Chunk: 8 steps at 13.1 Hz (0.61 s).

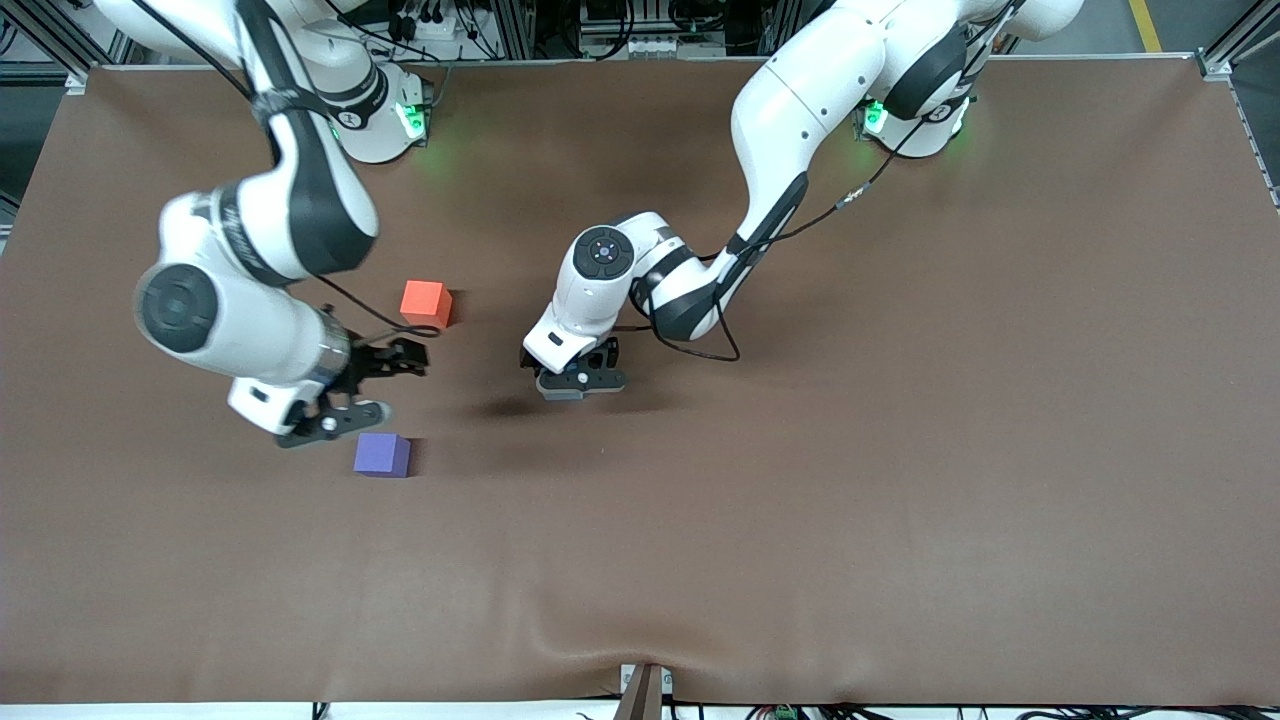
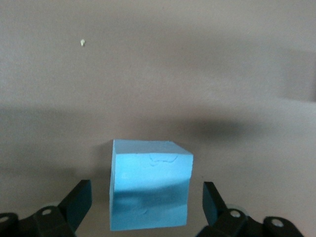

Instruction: Place blue block between orange and purple blocks

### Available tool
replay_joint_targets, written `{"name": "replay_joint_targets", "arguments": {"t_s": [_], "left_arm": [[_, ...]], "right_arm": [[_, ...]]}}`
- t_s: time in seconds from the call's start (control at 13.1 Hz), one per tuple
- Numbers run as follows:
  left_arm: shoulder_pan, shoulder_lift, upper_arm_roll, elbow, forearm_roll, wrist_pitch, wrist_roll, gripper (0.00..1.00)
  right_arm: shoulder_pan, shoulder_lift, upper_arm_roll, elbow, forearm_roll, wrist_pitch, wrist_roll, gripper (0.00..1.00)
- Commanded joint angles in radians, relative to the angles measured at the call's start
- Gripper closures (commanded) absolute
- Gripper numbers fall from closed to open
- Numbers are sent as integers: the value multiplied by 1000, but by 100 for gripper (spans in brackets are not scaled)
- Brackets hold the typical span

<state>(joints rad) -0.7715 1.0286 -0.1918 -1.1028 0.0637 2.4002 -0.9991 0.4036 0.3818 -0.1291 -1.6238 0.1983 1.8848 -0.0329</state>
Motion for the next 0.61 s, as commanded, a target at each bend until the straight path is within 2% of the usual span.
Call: {"name": "replay_joint_targets", "arguments": {"t_s": [0.0,0.3,0.53], "left_arm": [[-19,-66,38,6,24,-97,-24,0],[82,-284,55,-94,50,-340,-12,0],[196,-467,54,-256,67,-384,-4,0]], "right_arm": [[73,41,-14,18,29,75,44,0],[126,91,-12,12,32,143,142,0],[113,92,-12,-14,33,129,222,0]]}}
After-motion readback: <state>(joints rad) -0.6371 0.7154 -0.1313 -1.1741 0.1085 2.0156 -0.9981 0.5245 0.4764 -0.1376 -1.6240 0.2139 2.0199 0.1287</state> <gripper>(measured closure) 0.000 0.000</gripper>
